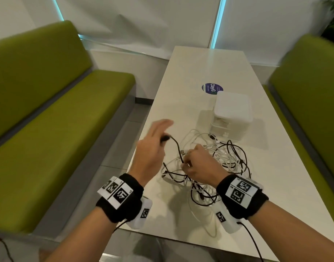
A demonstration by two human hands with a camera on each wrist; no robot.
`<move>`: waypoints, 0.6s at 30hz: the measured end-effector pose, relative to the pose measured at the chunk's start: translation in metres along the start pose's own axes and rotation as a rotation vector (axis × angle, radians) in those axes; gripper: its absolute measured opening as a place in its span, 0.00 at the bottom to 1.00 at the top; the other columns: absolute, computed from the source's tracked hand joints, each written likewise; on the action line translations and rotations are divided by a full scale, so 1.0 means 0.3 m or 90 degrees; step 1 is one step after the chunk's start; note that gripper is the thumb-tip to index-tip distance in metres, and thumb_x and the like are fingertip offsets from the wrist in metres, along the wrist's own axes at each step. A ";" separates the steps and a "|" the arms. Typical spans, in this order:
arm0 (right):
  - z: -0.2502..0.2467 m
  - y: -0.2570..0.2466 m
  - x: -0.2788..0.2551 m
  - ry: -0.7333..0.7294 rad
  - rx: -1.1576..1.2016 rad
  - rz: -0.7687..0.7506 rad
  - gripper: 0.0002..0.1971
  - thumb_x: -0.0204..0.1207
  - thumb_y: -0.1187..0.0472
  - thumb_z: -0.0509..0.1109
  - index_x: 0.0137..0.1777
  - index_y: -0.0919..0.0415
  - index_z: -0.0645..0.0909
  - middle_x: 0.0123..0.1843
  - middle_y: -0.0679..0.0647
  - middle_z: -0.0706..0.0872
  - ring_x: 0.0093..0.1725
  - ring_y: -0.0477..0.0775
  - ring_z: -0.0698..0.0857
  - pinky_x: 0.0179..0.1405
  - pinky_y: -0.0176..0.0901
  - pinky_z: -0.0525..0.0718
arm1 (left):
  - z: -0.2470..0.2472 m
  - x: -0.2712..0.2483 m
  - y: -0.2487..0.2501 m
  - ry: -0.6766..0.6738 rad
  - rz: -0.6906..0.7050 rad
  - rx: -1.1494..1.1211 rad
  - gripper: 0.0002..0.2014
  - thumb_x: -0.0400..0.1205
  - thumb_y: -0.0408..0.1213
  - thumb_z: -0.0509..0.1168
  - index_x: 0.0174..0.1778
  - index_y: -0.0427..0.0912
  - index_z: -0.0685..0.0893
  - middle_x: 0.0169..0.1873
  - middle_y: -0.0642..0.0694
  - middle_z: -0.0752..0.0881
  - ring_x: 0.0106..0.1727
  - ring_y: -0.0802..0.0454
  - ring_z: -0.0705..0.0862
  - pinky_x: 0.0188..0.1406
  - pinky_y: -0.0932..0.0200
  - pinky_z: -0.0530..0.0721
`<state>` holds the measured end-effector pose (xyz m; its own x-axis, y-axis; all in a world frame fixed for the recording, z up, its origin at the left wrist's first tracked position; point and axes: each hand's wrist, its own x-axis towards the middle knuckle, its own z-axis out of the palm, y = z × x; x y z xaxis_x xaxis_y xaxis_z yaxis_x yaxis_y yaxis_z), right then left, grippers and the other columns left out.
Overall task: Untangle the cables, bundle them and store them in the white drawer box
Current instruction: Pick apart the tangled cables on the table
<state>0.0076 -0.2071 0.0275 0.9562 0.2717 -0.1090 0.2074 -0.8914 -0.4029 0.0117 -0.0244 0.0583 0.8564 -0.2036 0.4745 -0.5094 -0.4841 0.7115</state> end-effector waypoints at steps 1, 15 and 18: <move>-0.003 -0.002 0.001 0.004 0.004 -0.003 0.15 0.77 0.49 0.67 0.30 0.48 0.72 0.47 0.54 0.82 0.53 0.53 0.75 0.50 0.43 0.74 | 0.018 0.002 0.007 -0.074 0.026 0.002 0.27 0.81 0.18 0.56 0.71 0.47 0.78 0.69 0.59 0.76 0.46 0.72 0.81 0.53 0.71 0.81; -0.053 0.009 -0.039 -0.025 -0.065 -0.003 0.06 0.68 0.46 0.69 0.33 0.43 0.77 0.35 0.52 0.81 0.52 0.54 0.75 0.41 0.46 0.73 | 0.107 -0.025 -0.036 -0.259 -0.008 0.243 0.08 0.85 0.31 0.55 0.48 0.47 0.77 0.46 0.55 0.72 0.33 0.43 0.77 0.35 0.46 0.76; -0.052 0.009 -0.043 -0.020 -0.063 0.016 0.08 0.68 0.45 0.71 0.37 0.47 0.84 0.38 0.52 0.79 0.53 0.53 0.75 0.41 0.44 0.70 | 0.090 -0.006 -0.042 -0.174 -0.047 0.184 0.10 0.86 0.32 0.57 0.42 0.51 0.76 0.43 0.57 0.74 0.38 0.46 0.80 0.39 0.51 0.77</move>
<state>-0.0010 -0.2185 0.0419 0.9548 0.2587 -0.1466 0.2045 -0.9292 -0.3080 0.0190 -0.0410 0.0344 0.9004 -0.3594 0.2452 -0.4346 -0.7172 0.5448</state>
